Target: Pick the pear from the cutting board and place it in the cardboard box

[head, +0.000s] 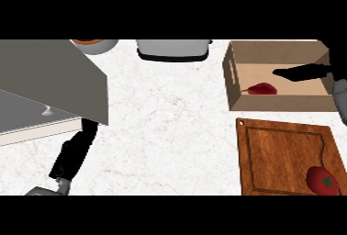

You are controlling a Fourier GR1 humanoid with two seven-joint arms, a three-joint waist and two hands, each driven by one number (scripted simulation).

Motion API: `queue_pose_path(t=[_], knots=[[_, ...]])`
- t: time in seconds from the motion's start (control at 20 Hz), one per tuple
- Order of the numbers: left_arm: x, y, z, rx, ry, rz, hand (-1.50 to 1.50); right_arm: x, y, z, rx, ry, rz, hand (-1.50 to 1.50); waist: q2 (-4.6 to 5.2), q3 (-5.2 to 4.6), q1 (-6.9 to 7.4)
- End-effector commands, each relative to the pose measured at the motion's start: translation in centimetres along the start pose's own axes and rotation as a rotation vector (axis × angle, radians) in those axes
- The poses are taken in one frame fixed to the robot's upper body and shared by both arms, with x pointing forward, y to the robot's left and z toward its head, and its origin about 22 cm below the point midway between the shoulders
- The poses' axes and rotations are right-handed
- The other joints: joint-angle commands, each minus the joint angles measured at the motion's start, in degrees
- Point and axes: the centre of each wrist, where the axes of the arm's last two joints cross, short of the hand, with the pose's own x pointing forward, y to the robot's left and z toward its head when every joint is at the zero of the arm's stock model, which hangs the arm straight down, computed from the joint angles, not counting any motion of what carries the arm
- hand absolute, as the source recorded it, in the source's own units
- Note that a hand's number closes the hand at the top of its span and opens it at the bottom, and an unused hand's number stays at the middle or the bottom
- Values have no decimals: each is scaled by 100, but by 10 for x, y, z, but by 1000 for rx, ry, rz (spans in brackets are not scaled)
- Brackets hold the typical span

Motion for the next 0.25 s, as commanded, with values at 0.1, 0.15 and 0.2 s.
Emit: queue_pose_path(t=[0.1, 0.15, 0.2], knots=[[57, -18, -21, -89, -264, 23, 0, -19, -24, -5, -161, -21, -328, -150, -55, 43, -208], [55, -7, -22, -67, -261, 14, 0, -21, -39, -8, -173, -33, -376, -150, -50, 40, -218], [59, -17, -18, -89, -280, 23, 0, -36, -43, -4, -194, -6, -367, -150, -43, 44, -163]])
